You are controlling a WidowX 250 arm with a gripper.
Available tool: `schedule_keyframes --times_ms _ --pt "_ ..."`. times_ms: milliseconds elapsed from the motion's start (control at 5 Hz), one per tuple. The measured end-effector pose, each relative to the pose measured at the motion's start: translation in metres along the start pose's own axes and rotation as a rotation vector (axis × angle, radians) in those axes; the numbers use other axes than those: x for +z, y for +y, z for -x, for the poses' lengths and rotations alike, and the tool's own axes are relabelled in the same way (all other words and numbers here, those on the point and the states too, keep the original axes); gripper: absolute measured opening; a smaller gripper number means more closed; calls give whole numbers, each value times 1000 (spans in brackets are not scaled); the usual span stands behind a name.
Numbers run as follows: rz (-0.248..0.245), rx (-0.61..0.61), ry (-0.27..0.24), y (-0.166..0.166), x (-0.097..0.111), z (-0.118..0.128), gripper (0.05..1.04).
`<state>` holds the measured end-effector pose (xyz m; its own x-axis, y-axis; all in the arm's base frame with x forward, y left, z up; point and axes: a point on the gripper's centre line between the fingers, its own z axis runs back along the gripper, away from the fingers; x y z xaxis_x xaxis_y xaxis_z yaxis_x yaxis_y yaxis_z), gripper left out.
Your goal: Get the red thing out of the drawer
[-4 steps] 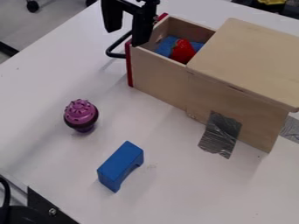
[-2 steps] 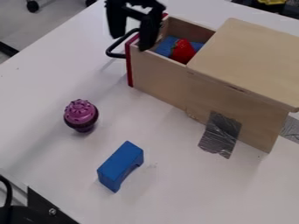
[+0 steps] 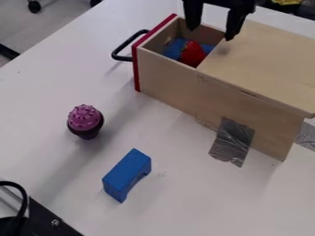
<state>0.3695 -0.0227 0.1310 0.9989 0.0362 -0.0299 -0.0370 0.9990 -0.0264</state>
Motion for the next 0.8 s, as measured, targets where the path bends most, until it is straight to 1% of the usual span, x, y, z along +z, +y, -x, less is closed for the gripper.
schedule_keyframes --times_ms 200,400,600,800 --pt "-24 175 -38 -17 4 -4 997" --pt "-70 359 -58 -19 -9 -1 997" --pt "-132 558 -74 -7 -15 11 997" --pt "-159 641 -87 7 -21 30 997"
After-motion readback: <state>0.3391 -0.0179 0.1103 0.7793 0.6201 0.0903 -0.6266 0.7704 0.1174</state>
